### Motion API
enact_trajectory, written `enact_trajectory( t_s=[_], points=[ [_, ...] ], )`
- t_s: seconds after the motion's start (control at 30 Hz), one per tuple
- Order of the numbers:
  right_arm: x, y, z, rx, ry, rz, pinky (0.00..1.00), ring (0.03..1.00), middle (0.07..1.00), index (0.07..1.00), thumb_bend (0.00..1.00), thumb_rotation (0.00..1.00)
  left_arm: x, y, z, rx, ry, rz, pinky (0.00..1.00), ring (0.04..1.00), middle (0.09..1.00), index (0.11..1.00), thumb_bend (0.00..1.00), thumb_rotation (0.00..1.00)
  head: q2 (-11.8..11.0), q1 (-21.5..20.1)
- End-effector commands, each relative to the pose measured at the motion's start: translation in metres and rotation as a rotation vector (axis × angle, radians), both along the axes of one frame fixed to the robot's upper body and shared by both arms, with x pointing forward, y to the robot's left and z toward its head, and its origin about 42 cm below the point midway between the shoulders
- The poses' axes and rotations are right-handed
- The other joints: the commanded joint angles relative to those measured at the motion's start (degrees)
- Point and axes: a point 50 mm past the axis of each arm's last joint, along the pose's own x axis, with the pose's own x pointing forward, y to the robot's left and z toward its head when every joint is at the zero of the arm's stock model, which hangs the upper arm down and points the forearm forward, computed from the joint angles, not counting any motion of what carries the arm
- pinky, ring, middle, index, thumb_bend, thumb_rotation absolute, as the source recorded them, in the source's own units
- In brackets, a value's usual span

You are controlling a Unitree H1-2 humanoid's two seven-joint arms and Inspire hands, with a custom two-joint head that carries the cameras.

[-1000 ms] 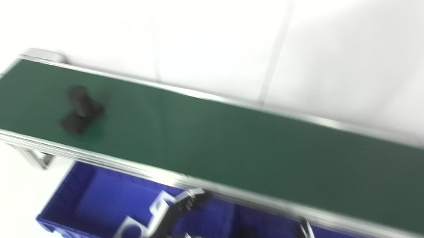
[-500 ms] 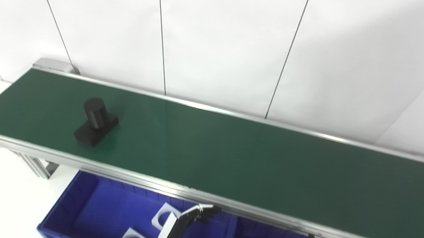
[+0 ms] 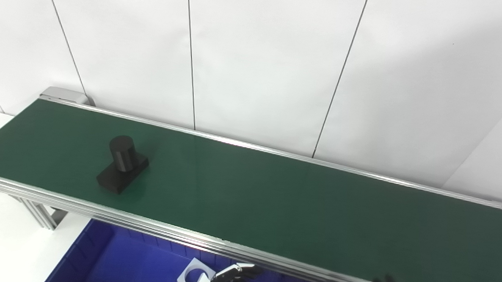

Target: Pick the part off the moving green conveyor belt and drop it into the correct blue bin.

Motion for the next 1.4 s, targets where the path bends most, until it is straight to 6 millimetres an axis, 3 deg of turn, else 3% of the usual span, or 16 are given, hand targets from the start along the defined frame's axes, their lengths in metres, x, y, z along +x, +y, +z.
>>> enact_trajectory(
  t_s=[0.0, 0.07, 0.17, 0.3, 0.43, 0.63, 0.8, 1.07, 1.37],
  points=[
    [0.010, -0.002, 0.026, -0.027, -0.162, 0.008, 0.89, 0.894, 0.908, 0.980, 0.88, 0.50, 0.007, 0.003, 0.008, 0.005, -0.095, -0.002, 0.63, 0.706, 0.734, 0.709, 0.96, 0.30, 0.3, 0.0],
    [0.015, -0.003, 0.036, -0.042, -0.205, 0.008, 0.86, 0.878, 0.893, 0.966, 0.92, 0.53, 0.004, 0.004, 0.008, 0.020, -0.123, -0.007, 0.63, 0.709, 0.740, 0.719, 0.95, 0.32, 0.5, 0.0],
    [0.024, -0.004, 0.049, -0.005, -0.239, 0.038, 0.90, 0.901, 0.917, 0.975, 0.94, 0.51, 0.002, 0.006, 0.008, 0.020, -0.133, -0.012, 0.65, 0.724, 0.751, 0.730, 0.96, 0.32, 0.7, 0.0],
    [0.036, -0.004, 0.063, 0.000, -0.275, 0.075, 0.91, 0.927, 0.959, 0.991, 0.92, 0.53, 0.000, 0.009, 0.008, 0.016, -0.125, -0.004, 0.67, 0.738, 0.760, 0.735, 0.96, 0.34, 0.9, 0.1],
    [0.059, -0.007, 0.078, -0.066, -0.291, 0.116, 0.92, 0.946, 0.985, 1.000, 0.94, 0.60, -0.001, 0.009, 0.006, 0.036, -0.135, -0.008, 0.68, 0.744, 0.772, 0.751, 0.95, 0.38, 0.8, 0.7],
    [0.090, -0.002, 0.103, -0.149, -0.312, 0.158, 0.91, 0.939, 0.962, 1.000, 1.00, 0.67, -0.003, 0.004, 0.008, 0.020, -0.122, -0.009, 0.68, 0.746, 0.774, 0.751, 0.95, 0.37, 0.6, 1.6],
    [0.116, 0.007, 0.120, -0.196, -0.295, 0.214, 0.84, 0.910, 0.943, 0.999, 0.95, 0.64, -0.005, 0.004, 0.008, 0.024, -0.113, -0.029, 0.69, 0.754, 0.779, 0.764, 0.94, 0.38, 0.7, 1.7],
    [0.161, 0.022, 0.132, -0.180, -0.221, 0.277, 0.84, 0.901, 0.921, 0.966, 0.92, 0.56, 0.000, 0.002, 0.008, 0.022, -0.101, -0.025, 0.68, 0.750, 0.778, 0.757, 0.94, 0.38, 0.6, 1.1],
    [0.218, 0.058, 0.138, -0.276, -0.151, 0.305, 0.77, 0.853, 0.904, 0.950, 0.90, 0.60, 0.011, 0.001, 0.002, 0.030, -0.078, -0.027, 0.69, 0.754, 0.779, 0.755, 0.94, 0.37, 0.1, 1.4]
  ],
)
